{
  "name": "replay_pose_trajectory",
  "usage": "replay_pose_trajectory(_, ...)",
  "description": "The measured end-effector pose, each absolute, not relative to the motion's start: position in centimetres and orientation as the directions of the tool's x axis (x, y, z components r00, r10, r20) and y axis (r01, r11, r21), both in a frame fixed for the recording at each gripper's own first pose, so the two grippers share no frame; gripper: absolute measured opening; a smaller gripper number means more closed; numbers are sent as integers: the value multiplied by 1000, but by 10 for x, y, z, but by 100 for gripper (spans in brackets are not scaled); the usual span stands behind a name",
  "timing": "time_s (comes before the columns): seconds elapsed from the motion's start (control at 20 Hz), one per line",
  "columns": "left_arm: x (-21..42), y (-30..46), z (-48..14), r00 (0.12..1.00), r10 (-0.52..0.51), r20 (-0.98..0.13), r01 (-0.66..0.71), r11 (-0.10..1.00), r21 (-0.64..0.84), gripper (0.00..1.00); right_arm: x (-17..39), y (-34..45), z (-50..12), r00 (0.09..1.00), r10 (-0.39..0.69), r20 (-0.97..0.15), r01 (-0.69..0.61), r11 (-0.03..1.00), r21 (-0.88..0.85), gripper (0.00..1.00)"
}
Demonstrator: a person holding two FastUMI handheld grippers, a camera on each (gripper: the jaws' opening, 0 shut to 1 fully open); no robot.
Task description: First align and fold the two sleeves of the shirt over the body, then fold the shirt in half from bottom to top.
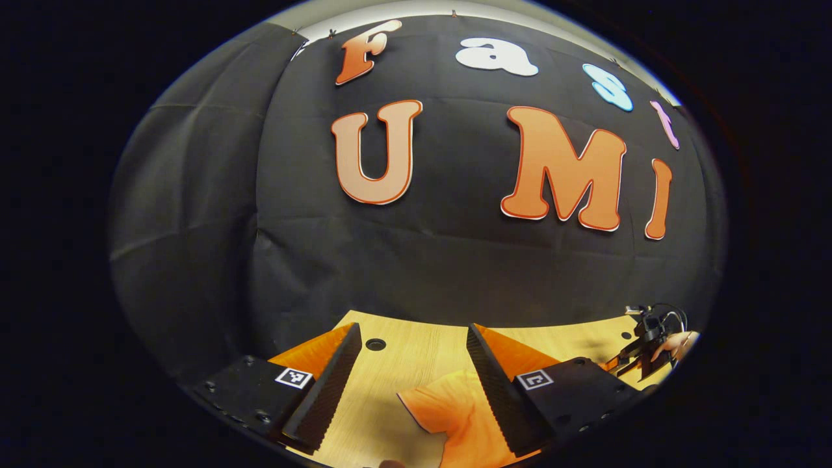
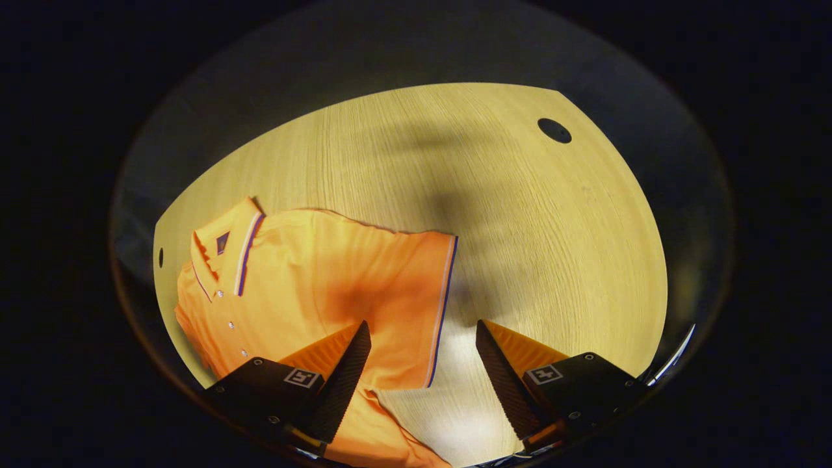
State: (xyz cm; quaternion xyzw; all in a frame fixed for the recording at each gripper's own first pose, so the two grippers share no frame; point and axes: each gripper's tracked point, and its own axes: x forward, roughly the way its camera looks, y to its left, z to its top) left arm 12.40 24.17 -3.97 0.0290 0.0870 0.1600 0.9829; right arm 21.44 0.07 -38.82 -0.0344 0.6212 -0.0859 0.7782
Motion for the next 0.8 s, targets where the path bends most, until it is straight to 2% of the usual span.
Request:
replay_pose_trajectory(0.15, 126, 246, -46, 928, 330, -172, -320, 944, 85, 95, 215, -2, -400, 197, -191, -962, 99, 980, -174, 99)
replay_pose_trajectory(0.2, 127, 248, -46, 927, 331, -175, -321, 943, 82, 98, 212, 1, -401, 181, -182, -967, 95, 981, -167, 99)
replay_pose_trajectory(0.35, 125, 248, -52, 924, 333, -189, -326, 943, 67, 98, 216, 2, -401, 211, -188, -959, 117, 979, -166, 98)
replay_pose_trajectory(0.4, 126, 248, -53, 923, 333, -194, -328, 943, 58, 98, 219, 3, -399, 228, -188, -955, 110, 980, -167, 95)
replay_pose_trajectory(0.45, 128, 247, -57, 922, 332, -201, -328, 943, 52, 98, 218, 4, -401, 234, -188, -954, 107, 980, -167, 80)
replay_pose_trajectory(0.5, 127, 247, -58, 920, 331, -209, -328, 943, 51, 98, 219, 6, -401, 239, -189, -952, 114, 980, -166, 72)
replay_pose_trajectory(0.55, 126, 246, -59, 920, 329, -213, -326, 944, 51, 98, 219, 6, -401, 235, -185, -954, 116, 980, -161, 47)
replay_pose_trajectory(0.6, 125, 246, -59, 920, 327, -214, -324, 945, 51, 98, 220, 7, -401, 236, -181, -955, 132, 979, -153, 38)
replay_pose_trajectory(0.65, 125, 245, -58, 921, 326, -213, -323, 945, 52, 98, 220, 6, -401, 237, -170, -956, 122, 982, -144, 14)
replay_pose_trajectory(0.8, 119, 247, -54, 922, 328, -206, -323, 944, 60, 98, 224, 8, -411, 274, -152, -950, 123, 985, -122, 14)
